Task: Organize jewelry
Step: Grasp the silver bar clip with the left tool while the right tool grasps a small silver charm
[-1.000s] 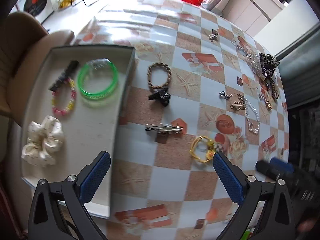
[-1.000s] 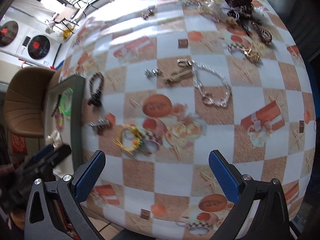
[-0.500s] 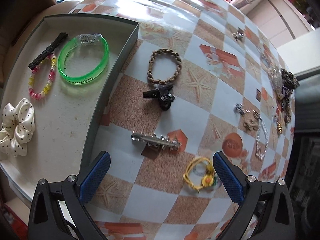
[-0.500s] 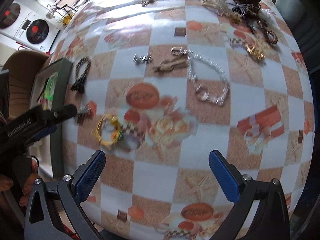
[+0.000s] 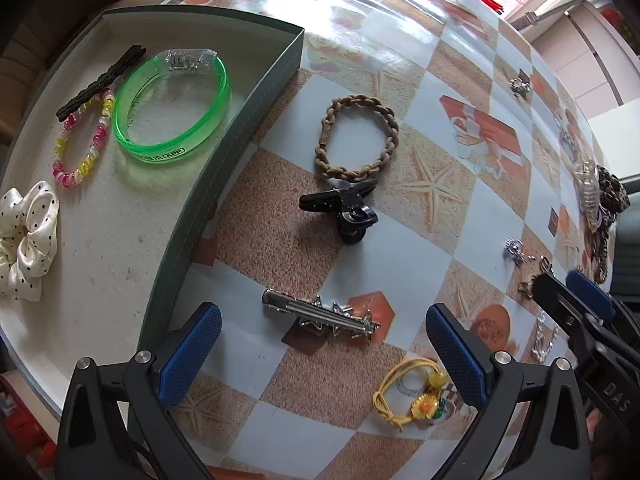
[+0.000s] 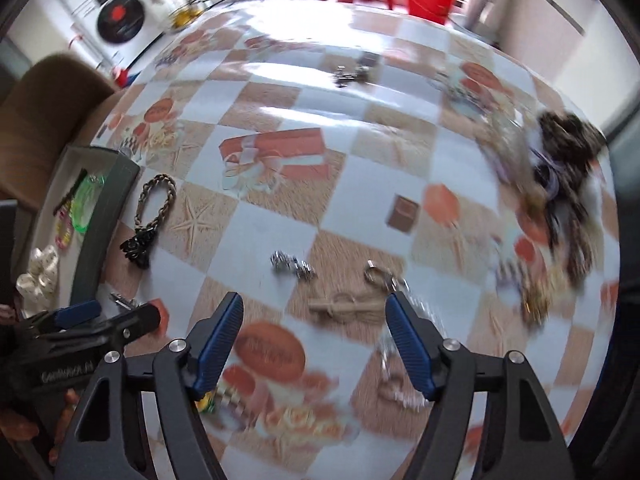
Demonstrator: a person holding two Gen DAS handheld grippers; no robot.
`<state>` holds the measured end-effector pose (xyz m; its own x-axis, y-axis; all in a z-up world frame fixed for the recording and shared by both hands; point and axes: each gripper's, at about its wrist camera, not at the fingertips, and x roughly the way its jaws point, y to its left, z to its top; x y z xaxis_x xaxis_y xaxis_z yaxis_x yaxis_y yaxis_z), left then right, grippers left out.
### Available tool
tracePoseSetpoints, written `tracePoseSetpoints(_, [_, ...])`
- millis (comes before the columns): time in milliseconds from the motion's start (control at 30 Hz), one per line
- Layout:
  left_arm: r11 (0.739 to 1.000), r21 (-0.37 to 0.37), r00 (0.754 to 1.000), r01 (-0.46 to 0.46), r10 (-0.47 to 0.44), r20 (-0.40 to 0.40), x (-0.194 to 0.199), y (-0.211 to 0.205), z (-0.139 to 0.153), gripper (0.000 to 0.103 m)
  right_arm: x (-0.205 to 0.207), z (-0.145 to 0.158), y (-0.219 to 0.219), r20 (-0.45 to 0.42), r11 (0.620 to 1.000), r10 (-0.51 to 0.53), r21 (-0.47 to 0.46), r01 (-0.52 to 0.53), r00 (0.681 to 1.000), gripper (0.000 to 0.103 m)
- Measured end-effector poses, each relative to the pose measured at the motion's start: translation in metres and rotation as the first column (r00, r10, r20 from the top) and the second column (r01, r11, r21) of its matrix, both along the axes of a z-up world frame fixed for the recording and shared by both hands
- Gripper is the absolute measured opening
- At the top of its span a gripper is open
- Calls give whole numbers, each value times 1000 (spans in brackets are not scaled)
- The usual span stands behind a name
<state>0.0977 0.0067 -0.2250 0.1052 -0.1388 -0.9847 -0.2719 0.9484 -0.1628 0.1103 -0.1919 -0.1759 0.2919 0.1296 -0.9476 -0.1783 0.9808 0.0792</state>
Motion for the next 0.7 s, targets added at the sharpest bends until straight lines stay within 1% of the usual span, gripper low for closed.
tracePoseSetpoints(33, [1000, 3, 1000, -6, 6, -2, 0, 0, -2, 102, 4, -4, 4, -5, 1000, 24, -14, -24, 1000, 76])
tracePoseSetpoints(67, [1000, 8, 1000, -11, 11, -4, 1, 1, -3, 97, 7, -8, 7, -7, 999, 40, -26, -41, 999, 76])
tracePoseSetpoints(167, [999, 36, 1000, -7, 7, 6, 3, -2, -4, 97, 14, -19, 15, -17, 995, 81, -56, -82, 997, 73])
tracePoseSetpoints(233, [999, 45, 1000, -9, 9, 10, 6, -2, -5, 96, 16, -25, 17, -27, 994, 88, -64, -89, 996, 68])
tracePoseSetpoints(267, [999, 52, 1000, -10, 10, 13, 6, -4, -5, 92, 18, -28, 18, -33, 994, 88, -69, -90, 996, 66])
tracePoseSetpoints(333, [997, 74, 1000, -2, 1, 20, 11, -10, -4, 86, 19, -29, 20, -20, 992, 93, -81, -95, 995, 65])
tracePoseSetpoints(400, [995, 96, 1000, 12, -15, 23, 14, -15, -2, 76, 18, -30, 22, -16, 990, 100, -95, -101, 995, 64])
tracePoseSetpoints(467, [993, 115, 999, 27, -30, 26, 15, -20, 0, 64, 17, -29, 24, -9, 989, 105, -104, -105, 994, 63])
tracePoseSetpoints(500, [993, 118, 999, 31, -35, 27, 16, -21, 1, 61, 17, -29, 24, -5, 989, 103, -105, -103, 995, 58])
tracePoseSetpoints(533, [992, 121, 999, 38, -42, 29, 16, -22, 2, 55, 16, -28, 25, -3, 990, 100, -104, -99, 995, 52])
tracePoseSetpoints(567, [992, 120, 998, 43, -47, 31, 16, -23, 3, 49, 16, -27, 25, -2, 990, 93, -104, -93, 996, 49])
tracePoseSetpoints(600, [992, 117, 998, 49, -53, 33, 17, -24, 3, 45, 17, -26, 27, -2, 991, 88, -102, -87, 996, 42])
tracePoseSetpoints(633, [992, 115, 998, 55, -60, 34, 17, -25, 3, 37, 17, -26, 27, -2, 992, 83, -99, -82, 997, 36])
tracePoseSetpoints(667, [992, 108, 997, 63, -67, 36, 17, -25, 4, 30, 18, -25, 28, -3, 992, 78, -98, -78, 997, 33])
tracePoseSetpoints(700, [992, 103, 997, 69, -73, 37, 17, -29, 4, 22, 17, -25, 29, -3, 992, 75, -99, -75, 997, 27])
